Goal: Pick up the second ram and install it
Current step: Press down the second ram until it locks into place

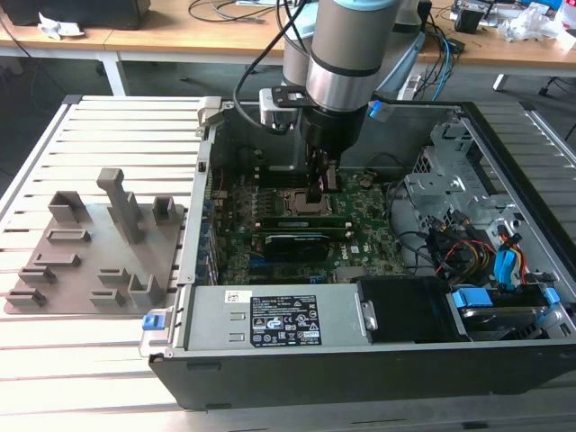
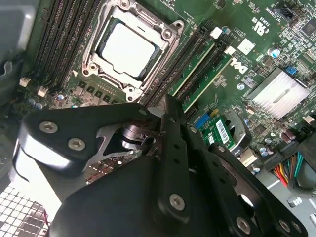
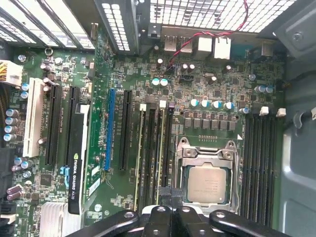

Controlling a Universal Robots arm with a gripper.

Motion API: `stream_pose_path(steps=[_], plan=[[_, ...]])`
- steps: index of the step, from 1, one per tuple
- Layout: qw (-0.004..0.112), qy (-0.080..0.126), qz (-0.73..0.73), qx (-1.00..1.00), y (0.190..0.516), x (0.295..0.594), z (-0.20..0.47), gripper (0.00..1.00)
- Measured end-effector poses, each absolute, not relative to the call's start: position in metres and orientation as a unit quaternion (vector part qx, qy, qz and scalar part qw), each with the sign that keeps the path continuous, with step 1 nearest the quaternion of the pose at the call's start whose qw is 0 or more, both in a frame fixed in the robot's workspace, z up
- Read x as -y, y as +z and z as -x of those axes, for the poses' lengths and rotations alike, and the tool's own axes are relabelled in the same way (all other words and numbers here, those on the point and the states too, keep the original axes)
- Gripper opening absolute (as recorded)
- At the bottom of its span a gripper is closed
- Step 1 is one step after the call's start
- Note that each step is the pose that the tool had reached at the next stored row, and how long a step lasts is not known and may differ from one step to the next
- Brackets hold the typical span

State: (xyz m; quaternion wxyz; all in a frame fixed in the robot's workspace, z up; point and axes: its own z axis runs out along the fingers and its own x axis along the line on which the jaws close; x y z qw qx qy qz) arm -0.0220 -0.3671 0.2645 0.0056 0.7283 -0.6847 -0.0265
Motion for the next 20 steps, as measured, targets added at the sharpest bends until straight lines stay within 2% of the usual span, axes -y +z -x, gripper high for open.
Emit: stream_pose_path(steps=[5,9,12,20], plan=[[0.008,-0.029,-0.728,0.685,0.261,0.368,-0.013,0.11],[0.011,-0.031,-0.728,0.685,0.231,0.374,-0.027,0.11],[0.010,-0.031,-0.728,0.685,0.234,0.374,-0.027,0.11],[0.006,-0.031,-0.728,0.685,0.235,0.374,0.050,0.11]])
